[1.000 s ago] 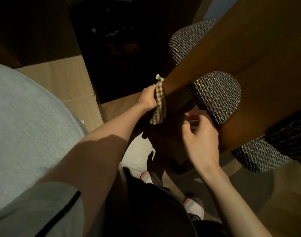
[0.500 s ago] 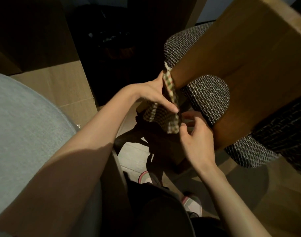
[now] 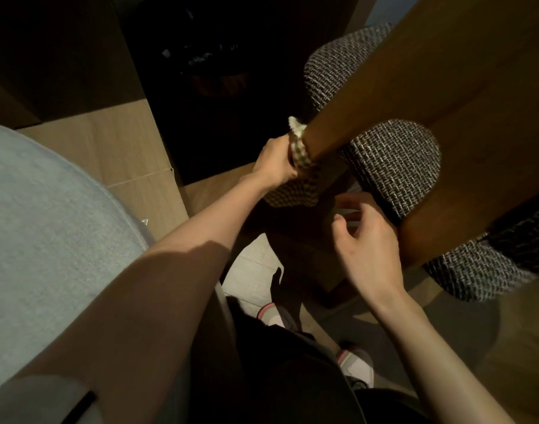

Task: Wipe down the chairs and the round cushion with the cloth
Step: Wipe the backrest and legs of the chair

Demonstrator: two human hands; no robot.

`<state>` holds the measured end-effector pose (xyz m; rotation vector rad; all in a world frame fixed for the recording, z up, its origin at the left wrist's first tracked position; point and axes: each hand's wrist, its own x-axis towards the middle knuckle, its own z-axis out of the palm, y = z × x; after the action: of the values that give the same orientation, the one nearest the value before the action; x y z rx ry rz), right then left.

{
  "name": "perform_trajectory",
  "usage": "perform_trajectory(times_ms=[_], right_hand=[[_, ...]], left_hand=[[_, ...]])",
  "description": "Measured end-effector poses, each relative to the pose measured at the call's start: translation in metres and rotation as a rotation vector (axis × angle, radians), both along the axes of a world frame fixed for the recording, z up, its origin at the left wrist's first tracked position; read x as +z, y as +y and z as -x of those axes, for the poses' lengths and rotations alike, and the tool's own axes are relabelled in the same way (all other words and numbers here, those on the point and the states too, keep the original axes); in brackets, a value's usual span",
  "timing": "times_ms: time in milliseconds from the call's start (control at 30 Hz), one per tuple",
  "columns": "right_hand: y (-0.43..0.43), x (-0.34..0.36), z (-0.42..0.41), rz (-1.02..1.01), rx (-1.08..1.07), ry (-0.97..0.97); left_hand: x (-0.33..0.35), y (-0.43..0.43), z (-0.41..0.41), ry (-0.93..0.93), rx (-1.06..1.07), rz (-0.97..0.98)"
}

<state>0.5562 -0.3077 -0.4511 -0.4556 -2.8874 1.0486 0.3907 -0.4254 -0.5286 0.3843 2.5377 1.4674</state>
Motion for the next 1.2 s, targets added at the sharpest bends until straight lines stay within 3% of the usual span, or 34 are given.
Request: perform_trajectory(times_ms=[300, 600, 700, 800, 967, 1100, 1200], right_hand=[[0.004, -0.011, 0.005, 0.061, -0.019, -0.056], [0.002, 0.004, 0.003, 0.125, -0.011, -0.034], [0.001, 0.020, -0.010, 0.152, 0.021, 0.023], [0.005, 0.036, -0.028, 0.151, 0.070, 0.043], [0.019, 0.063, -0.057, 0.280, -0.008, 0.091], [0.018, 0.080, -0.085, 0.494, -0.083, 0.121], [0.020, 0.085, -0.106, 0.405, -0.095, 0.126]], left_hand=[[-0.068, -0.013, 0.010, -0.419, 0.004, 0.224], [-0.020, 0.015, -0.004, -0.419, 0.086, -0.023], [0.017, 0.015, -0.020, -0.329, 0.109, -0.130], [0.066, 0.012, -0.050, -0.260, 0.181, -0.369], [0.123, -0.002, -0.100, -0.180, 0.345, -0.450], [0.150, 0.008, -0.153, -0.306, 0.267, -0.480], [0.157, 0.021, -0.187, -0.426, 0.175, -0.511]])
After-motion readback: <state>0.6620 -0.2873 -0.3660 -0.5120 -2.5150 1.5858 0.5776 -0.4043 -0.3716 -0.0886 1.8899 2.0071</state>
